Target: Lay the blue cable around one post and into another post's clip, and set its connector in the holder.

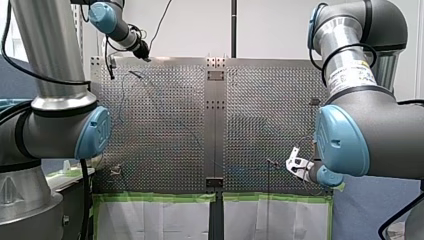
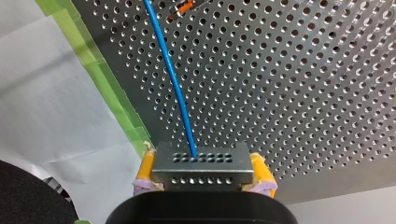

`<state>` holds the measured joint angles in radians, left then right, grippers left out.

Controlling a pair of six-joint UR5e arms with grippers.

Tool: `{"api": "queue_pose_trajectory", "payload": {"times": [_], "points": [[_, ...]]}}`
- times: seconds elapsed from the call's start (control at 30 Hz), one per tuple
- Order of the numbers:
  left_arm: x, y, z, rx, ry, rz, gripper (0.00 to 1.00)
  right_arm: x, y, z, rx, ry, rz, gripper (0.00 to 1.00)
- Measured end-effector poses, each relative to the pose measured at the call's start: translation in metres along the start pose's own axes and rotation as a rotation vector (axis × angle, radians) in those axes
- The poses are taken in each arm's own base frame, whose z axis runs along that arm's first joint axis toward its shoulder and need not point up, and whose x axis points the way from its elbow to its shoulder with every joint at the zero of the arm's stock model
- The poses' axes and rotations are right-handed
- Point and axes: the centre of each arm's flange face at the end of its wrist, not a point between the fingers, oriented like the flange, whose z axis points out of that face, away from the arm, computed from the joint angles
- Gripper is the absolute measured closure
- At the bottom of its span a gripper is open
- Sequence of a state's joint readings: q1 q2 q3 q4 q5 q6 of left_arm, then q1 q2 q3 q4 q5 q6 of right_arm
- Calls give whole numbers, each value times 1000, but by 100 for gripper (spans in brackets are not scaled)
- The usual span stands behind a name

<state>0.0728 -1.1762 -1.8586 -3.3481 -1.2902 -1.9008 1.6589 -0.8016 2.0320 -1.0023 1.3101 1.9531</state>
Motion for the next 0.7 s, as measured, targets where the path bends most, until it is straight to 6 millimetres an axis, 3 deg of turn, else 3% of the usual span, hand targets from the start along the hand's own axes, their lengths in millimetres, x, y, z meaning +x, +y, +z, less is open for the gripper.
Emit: {"api": "queue_pose_trajectory", "payload": {"times": [0.27,0.7], "points": [[36,-7,5,101,49,3,0,0,-1,0,3,1,-1,100],[116,-9,25,171,171,66,0,-1,-3,0,5,-2,-6,100]]}}
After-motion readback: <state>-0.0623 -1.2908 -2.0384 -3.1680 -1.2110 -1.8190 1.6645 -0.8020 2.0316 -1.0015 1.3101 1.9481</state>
